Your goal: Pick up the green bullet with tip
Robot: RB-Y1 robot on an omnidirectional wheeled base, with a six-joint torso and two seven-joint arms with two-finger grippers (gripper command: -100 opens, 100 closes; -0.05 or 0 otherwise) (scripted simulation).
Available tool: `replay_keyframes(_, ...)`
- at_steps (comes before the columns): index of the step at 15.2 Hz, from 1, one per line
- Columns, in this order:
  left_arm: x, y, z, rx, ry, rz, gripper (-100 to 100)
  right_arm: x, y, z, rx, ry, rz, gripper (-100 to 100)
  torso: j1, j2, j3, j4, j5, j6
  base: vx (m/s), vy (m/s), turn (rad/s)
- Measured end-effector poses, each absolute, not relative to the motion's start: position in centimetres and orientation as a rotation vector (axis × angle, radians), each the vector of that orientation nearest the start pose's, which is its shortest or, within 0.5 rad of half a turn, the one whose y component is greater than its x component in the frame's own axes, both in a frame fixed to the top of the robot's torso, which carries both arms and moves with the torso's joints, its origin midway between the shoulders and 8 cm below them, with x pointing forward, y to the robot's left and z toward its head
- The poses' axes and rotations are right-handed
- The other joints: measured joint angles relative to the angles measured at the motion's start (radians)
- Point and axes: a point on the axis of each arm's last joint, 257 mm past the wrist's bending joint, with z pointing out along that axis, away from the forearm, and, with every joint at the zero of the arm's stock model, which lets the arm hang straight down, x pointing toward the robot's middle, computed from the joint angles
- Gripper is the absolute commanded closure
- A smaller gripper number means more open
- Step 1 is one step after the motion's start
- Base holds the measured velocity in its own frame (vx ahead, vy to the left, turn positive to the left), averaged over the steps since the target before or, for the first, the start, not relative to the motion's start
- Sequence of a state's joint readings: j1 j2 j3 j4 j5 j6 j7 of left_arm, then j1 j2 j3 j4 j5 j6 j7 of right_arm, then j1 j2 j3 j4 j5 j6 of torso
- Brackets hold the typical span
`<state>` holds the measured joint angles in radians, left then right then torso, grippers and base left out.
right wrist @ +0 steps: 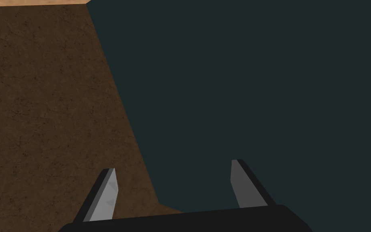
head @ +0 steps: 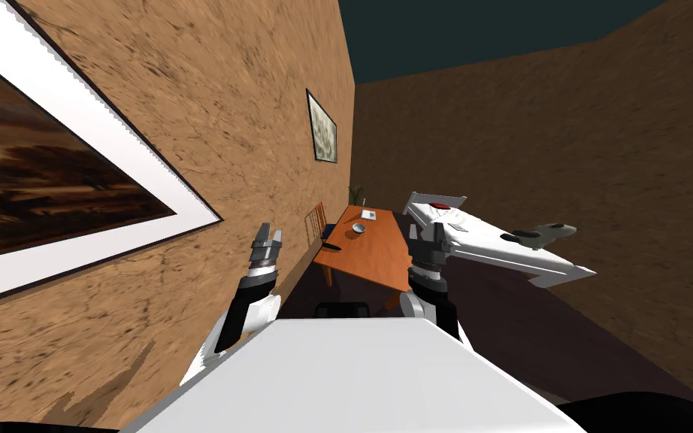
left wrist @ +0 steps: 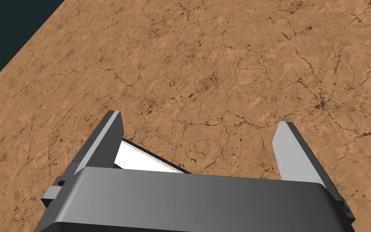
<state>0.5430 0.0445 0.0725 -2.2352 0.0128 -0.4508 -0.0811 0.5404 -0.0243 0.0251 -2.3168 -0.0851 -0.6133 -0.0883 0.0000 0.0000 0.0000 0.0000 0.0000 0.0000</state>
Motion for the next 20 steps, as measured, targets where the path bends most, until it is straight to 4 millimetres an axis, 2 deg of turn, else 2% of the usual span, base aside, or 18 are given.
replay_keyframes(3, 36.6, 31.1, -2.9, -0.692, 0.799, -1.113, -100, 31.3, -28.0, 4.8, 0.635, 0.476, 1.473, 0, 0.001, -0.001, -0.001, 0.000, 0.000, 0.000, 0.013, 0.002, -0.053)
replay_keyframes(20, 46.1, 32.9, -14.2, -0.893, 1.045, -1.044, -100, 31.3, -28.0, 4.8, 0.635, 0.476, 1.473, 0, 0.000, -0.002, -0.001, 0.000, 0.000, 0.000, 0.014, 0.004, -0.055)
